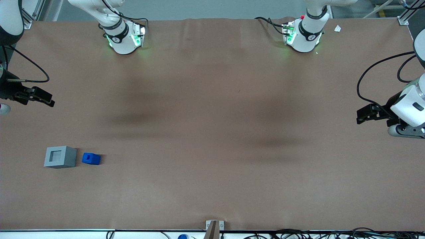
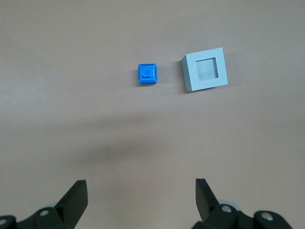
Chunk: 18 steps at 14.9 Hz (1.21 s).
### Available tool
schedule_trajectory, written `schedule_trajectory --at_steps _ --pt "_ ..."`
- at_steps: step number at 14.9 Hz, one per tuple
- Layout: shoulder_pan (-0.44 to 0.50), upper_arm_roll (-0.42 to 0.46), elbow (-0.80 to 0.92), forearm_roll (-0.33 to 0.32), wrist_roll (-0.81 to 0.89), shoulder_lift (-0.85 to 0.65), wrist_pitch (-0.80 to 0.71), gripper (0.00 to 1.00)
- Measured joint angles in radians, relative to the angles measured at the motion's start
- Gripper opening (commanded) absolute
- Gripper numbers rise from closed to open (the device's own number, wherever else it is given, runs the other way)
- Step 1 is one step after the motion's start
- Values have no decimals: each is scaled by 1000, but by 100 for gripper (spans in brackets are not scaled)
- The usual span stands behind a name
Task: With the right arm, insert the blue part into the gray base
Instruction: 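Move the right gripper down toward the blue block beside the gray base, then lower the open right gripper around the blue block and close it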
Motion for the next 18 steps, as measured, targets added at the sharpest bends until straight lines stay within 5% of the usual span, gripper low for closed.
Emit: schedule_trajectory --at_steps 9,18 --pt "7 0 26 -1 66 12 14 100" --pt "-25 -10 9 46 60 353 398 100"
